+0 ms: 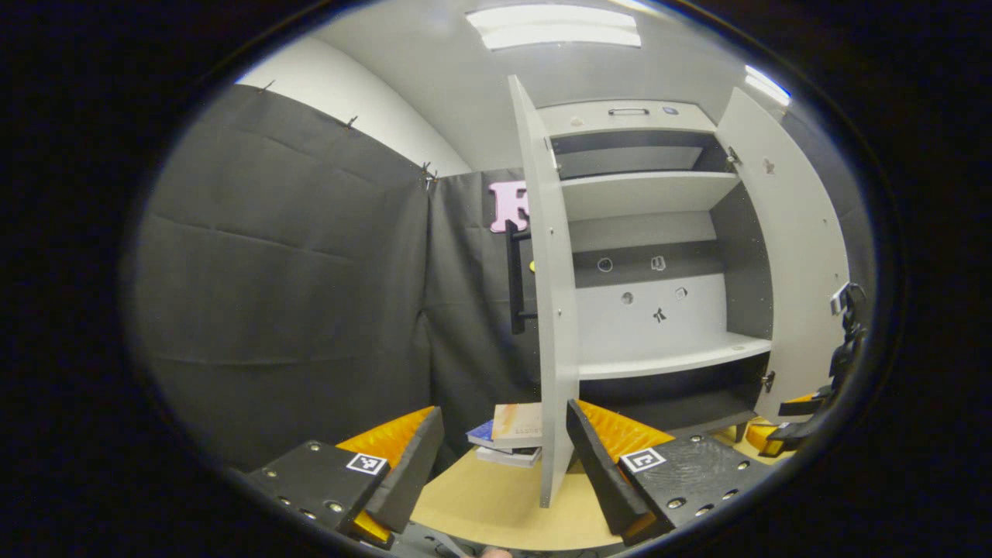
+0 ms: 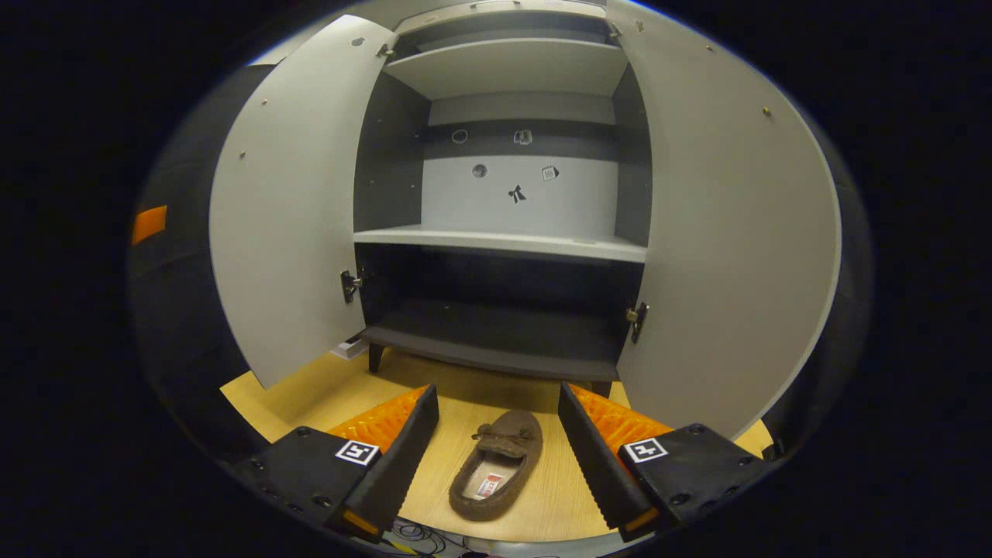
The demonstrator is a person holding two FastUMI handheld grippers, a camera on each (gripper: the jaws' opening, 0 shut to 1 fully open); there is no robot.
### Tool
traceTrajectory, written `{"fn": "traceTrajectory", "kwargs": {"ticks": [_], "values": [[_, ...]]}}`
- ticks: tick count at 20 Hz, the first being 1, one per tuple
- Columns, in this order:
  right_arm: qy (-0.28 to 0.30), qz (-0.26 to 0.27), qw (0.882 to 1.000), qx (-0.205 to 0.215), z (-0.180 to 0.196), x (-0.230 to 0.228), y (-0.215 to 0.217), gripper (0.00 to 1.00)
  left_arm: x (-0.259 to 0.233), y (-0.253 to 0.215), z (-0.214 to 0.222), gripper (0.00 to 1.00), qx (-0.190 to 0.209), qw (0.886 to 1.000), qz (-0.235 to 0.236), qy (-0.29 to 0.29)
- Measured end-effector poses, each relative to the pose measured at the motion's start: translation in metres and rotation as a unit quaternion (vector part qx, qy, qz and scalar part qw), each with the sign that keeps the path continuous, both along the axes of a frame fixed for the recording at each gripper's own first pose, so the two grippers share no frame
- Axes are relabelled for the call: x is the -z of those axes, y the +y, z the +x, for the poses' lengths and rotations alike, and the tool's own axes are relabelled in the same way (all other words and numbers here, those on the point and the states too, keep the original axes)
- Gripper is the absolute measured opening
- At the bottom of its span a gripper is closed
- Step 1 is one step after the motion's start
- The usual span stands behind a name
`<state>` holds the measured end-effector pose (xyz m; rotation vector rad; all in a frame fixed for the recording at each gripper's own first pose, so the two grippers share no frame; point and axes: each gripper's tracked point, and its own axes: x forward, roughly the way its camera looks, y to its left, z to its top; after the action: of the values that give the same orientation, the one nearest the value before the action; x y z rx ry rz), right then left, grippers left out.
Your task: Grab one shoe with the right hand and put it into the shoe cabinet, grab the other shoe with the left hand and put it into the shoe cabinet; then close the right door with the right hand and the left door with the left hand.
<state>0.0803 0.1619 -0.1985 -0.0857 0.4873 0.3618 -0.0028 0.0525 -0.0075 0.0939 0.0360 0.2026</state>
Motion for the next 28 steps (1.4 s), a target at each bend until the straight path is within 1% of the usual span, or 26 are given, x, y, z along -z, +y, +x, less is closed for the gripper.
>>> {"fn": "traceTrajectory", "kwargs": {"ticks": [1,2,3,4,6,8,9,10,11,12,14,15,16,17,18,20,21,22,23,24,25,26,27,28], "values": [[0.017,-0.003,1.0,-0.005,0.0,0.015,0.004,0.99,0.002,0.001,0.001,1.0,-0.002,1.0,0.001,0.002],[0.036,-0.006,0.999,-0.013,-0.002,0.028,0.007,0.94,0.003,0.004,0.004,1.0,-0.005,1.0,0.001,0.005],[0.057,-0.007,0.998,-0.022,-0.006,0.041,0.012,0.99,0.005,0.005,0.005,1.0,-0.008,1.0,0.001,0.009],[0.073,-0.006,0.997,-0.027,-0.007,0.051,0.016,0.99,0.007,0.007,0.006,1.0,-0.011,1.0,0.001,0.013],[0.103,-0.008,0.994,-0.033,-0.009,0.073,0.023,0.93,0.01,0.011,0.005,1.0,-0.019,1.0,0.002,0.02],[0.131,-0.009,0.991,-0.035,-0.011,0.091,0.028,0.92,0.011,0.017,0.003,1.0,-0.027,0.999,0.003,0.021],[0.142,-0.01,0.989,-0.034,-0.011,0.101,0.03,0.92,0.011,0.02,0.002,0.93,-0.032,0.999,0.004,0.023],[0.153,-0.013,0.988,-0.032,-0.011,0.107,0.03,0.79,0.012,0.024,0.001,0.96,-0.037,0.999,0.005,0.027],[0.166,-0.015,0.985,-0.031,-0.013,0.116,0.032,0.78,0.014,0.027,0.001,0.93,-0.042,0.999,0.006,0.03],[0.179,-0.018,0.983,-0.031,-0.013,0.123,0.034,0.84,0.015,0.03,0.0,0.93,-0.046,0.998,0.006,0.032],[0.2,-0.025,0.979,-0.031,-0.013,0.136,0.038,0.85,0.018,0.037,0.003,0.93,-0.053,0.998,0.005,0.038],[0.21,-0.029,0.977,-0.032,-0.013,0.144,0.04,0.85,0.02,0.039,0.001,1.0,-0.057,0.998,0.004,0.041],[0.218,-0.034,0.975,-0.032,-0.012,0.151,0.043,0.85,0.021,0.042,0.001,0.93,-0.06,0.997,0.003,0.043],[0.224,-0.039,0.973,-0.03,-0.011,0.158,0.045,0.78,0.022,0.044,-0.002,0.93,-0.064,0.997,0.001,0.045],[0.231,-0.046,0.971,-0.03,-0.008,0.163,0.046,0.85,0.021,0.046,-0.002,0.93,-0.066,0.997,0.001,0.045],[0.247,-0.058,0.967,-0.028,-0.006,0.173,0.048,0.85,0.016,0.048,-0.006,0.93,-0.07,0.997,0.006,0.043],[0.259,-0.066,0.963,-0.021,-0.008,0.181,0.045,0.78,0.016,0.048,-0.006,1.0,-0.071,0.996,0.01,0.043],[0.267,-0.076,0.96,-0.014,-0.007,0.187,0.042,0.58,0.015,0.049,-0.006,0.93,-0.072,0.996,0.014,0.044],[0.266,-0.081,0.961,-0.006,-0.004,0.19,0.039,0.52,0.017,0.049,-0.006,0.93,-0.073,0.996,0.016,0.045],[0.262,-0.089,0.961,0.004,-0.001,0.189,0.033,0.34,0.016,0.049,-0.007,0.93,-0.074,0.996,0.017,0.047],[0.267,-0.081,0.96,0.004,-0.002,0.189,0.035,0.2,0.017,0.048,-0.007,0.93,-0.074,0.996,0.016,0.047],[0.269,-0.075,0.96,-0.003,-0.002,0.186,0.035,0.13,0.017,0.048,-0.007,1.0,-0.073,0.996,0.015,0.047],[0.268,-0.068,0.961,-0.008,-0.002,0.183,0.033,0.12,0.017,0.047,-0.008,0.93,-0.072,0.996,0.013,0.046],[0.261,-0.066,0.963,0.001,-0.001,0.179,0.027,0.09,0.017,0.044,-0.007,0.85,-0.069,0.997,0.011,0.046]]}}
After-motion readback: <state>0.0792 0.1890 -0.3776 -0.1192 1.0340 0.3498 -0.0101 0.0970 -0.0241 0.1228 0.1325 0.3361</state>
